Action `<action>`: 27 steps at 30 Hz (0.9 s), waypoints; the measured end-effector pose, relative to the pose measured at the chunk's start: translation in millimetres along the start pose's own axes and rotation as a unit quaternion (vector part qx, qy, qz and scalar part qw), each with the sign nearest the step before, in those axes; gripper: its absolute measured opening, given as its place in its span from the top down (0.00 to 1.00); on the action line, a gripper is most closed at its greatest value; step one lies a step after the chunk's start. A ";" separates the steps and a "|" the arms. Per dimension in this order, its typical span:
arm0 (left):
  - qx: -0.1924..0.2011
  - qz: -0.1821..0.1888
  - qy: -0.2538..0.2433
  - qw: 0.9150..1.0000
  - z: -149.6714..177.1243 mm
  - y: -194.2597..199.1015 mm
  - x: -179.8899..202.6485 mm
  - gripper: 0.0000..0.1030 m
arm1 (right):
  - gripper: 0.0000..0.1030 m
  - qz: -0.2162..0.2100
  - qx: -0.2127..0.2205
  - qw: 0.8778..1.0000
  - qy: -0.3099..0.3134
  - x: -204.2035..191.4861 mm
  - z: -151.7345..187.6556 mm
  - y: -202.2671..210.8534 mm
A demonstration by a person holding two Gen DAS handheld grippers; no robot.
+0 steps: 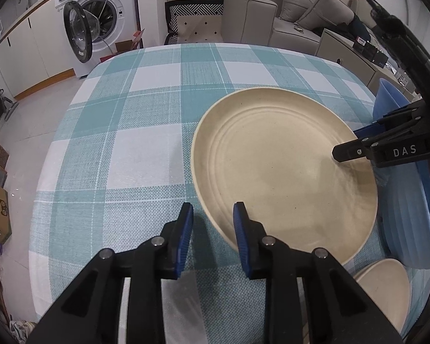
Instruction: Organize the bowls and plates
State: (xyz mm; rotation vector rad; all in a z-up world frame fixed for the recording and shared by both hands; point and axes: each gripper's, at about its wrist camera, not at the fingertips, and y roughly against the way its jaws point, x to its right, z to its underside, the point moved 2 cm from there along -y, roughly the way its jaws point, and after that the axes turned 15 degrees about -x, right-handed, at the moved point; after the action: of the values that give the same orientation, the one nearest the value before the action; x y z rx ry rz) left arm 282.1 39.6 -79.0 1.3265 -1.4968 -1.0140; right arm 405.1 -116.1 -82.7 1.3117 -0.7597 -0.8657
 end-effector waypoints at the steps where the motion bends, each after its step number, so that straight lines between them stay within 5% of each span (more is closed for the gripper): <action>1: 0.001 0.000 0.000 1.000 -0.3 0.5 -0.2 0.75 | 0.64 0.001 -0.001 1.000 0.000 0.6 0.9 -0.8; 17: 0.012 -0.002 0.002 1.000 1.6 7.3 1.7 0.82 | 0.81 0.011 0.020 1.000 -0.003 9.3 15.2 7.2; 27: 0.033 -0.023 0.006 0.999 3.5 22.0 -1.2 0.82 | 0.81 0.006 0.044 0.999 0.001 3.1 23.1 18.7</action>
State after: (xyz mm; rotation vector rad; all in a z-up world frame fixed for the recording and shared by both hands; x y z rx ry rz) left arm 272.5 43.1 -59.1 1.4179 -1.5080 -0.9909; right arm 388.5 -129.1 -61.4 1.3835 -0.8117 -0.8299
